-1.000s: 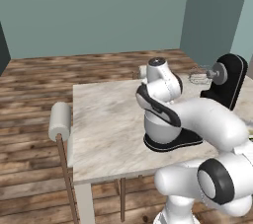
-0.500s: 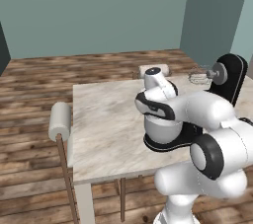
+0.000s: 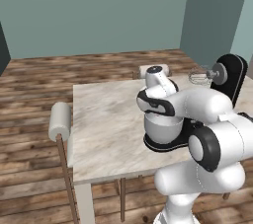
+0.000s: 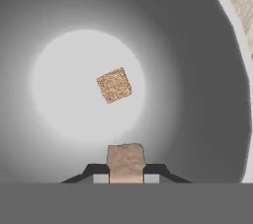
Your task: Add butter and sugar cubes to the stand mixer bowl and then turn on the stand mixer to begin making frosting.
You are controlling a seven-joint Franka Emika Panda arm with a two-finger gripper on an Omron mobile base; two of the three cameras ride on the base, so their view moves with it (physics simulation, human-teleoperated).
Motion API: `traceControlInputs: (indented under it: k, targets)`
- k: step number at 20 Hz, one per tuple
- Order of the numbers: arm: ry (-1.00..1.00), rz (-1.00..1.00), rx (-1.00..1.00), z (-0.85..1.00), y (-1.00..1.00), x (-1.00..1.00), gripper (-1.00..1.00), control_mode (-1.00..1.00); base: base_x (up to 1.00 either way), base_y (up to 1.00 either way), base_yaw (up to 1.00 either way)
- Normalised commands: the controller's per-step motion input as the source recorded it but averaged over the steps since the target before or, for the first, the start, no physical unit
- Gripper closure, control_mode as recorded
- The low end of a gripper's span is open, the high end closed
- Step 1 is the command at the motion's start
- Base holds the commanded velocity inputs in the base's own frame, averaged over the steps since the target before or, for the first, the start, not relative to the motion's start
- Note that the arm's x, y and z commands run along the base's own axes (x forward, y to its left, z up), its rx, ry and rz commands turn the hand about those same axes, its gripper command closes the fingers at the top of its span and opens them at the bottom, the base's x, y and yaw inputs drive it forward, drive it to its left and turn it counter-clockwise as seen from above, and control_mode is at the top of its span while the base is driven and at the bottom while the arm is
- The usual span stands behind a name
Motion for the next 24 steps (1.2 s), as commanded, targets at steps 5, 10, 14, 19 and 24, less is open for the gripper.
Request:
traceControlInputs:
  k: [5, 10, 14, 19, 24]
  targets:
    - [0.02, 0.09, -0.15, -0.49, 0.03, 0.02, -1.0, -1.0, 0.0, 0.0, 0.0]
    - [0.0, 0.07, -0.05, -0.26, -0.08, 0.0, -1.0, -1.0, 0.0, 0.0, 0.0]
    - [-0.06, 0.07, 0.04, 0.27, -0.28, -0.28, -1.0, -1.0, 0.0, 0.0, 0.0]
    - [-0.15, 0.17, 0.14, 0.79, -0.48, -0.78, -1.0, -1.0, 0.0, 0.0, 0.0]
    - [-0.16, 0.09, 0.11, 0.49, -0.46, -0.83, -1.0, -1.0, 0.0, 0.0, 0.0]
